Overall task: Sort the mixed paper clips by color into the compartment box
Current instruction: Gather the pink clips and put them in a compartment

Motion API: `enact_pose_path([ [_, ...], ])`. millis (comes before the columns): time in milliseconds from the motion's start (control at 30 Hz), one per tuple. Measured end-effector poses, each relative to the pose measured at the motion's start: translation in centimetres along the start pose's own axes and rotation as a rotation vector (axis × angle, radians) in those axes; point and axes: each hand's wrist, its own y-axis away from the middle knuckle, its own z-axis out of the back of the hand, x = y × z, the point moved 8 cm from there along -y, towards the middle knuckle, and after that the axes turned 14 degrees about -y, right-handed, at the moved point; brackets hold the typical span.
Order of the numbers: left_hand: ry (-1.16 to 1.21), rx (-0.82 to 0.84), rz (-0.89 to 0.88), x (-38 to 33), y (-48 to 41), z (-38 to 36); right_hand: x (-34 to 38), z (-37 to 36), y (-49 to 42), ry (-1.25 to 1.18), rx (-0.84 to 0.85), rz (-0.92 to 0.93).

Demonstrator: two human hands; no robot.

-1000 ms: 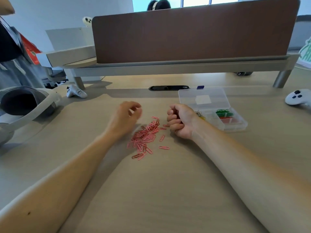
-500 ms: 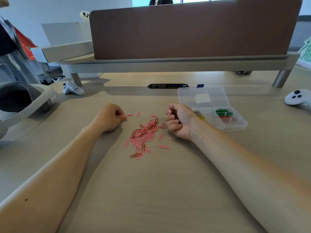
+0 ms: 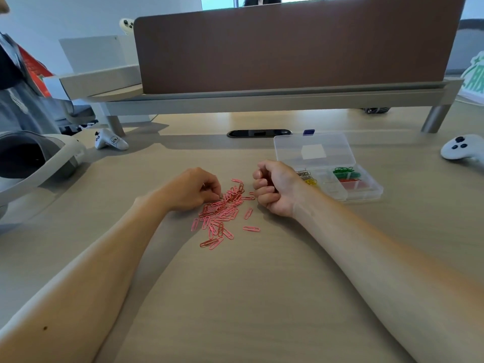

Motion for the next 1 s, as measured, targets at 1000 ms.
enact_pose_path([
  [1000,0.152,-0.209,0.173,-1.1,-1.3,0.2,0.2,0.2,0.0,-0.077,-0.031,-0.008],
])
